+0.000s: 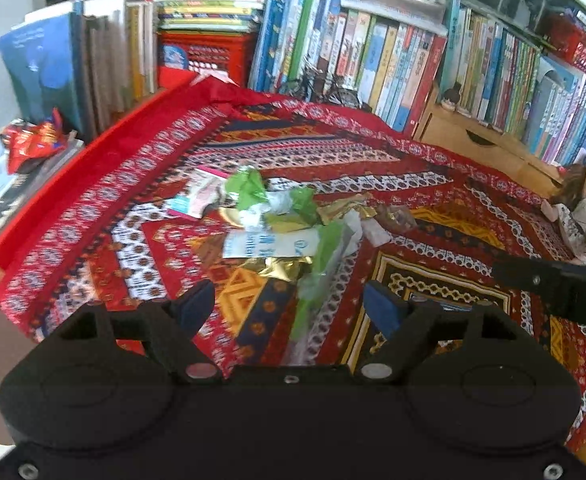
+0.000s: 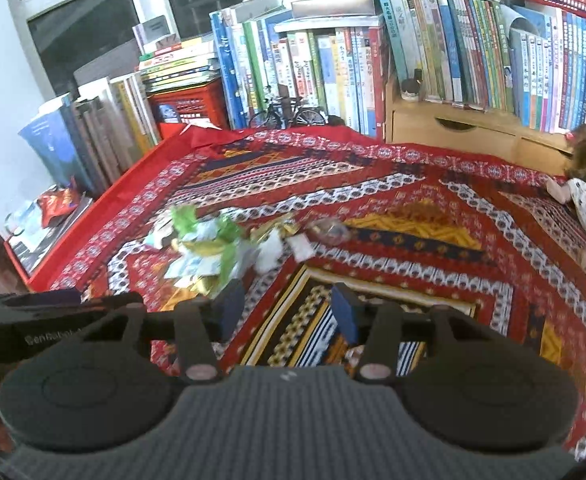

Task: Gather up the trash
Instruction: 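Move both tools back over the trash on the cloth, then grasp the green plastic wrapper with the left tool while the right tool grasps the white paper slip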

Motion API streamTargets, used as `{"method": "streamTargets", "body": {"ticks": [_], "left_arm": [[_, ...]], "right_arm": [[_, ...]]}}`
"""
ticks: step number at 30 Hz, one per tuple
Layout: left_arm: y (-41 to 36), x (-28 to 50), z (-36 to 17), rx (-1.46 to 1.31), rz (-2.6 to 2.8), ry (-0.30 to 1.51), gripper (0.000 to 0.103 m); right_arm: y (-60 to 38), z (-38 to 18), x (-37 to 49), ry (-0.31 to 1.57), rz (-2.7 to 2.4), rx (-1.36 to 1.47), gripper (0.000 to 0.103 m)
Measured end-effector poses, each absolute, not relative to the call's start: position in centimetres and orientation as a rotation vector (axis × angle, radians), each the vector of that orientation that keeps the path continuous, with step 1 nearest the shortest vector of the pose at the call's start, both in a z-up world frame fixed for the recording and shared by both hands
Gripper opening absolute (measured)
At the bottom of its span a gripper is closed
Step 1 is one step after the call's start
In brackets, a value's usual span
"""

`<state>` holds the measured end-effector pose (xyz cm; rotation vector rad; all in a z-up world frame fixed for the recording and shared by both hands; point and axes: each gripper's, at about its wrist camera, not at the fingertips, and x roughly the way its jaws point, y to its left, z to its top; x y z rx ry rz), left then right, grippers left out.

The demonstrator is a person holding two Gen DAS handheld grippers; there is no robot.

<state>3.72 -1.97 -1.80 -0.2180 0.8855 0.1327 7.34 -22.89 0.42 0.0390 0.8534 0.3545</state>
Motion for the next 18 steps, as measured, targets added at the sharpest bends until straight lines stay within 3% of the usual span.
{"method": "streamTargets", "body": {"ticks": [7,12,18], "left_arm": [[-4.1,8.2,-6.8,-0.193,0.127,0.961,0.068],[-4.3,10.6,-9.5,-0.194,0.132,1.02,0.054],[-4.2,12.8,-11.6,-0.187,0.148,1.047,0.047]], "right_arm": [[-22.6,-3.1,13.0,0.91,0.372,0.016,0.059],[-21.5,-5.9,16.2,0.952,0.408,-0.021,0.058],[-20.0,-8.9,19.2,1.006,0.436,-0.056,0.054]]}}
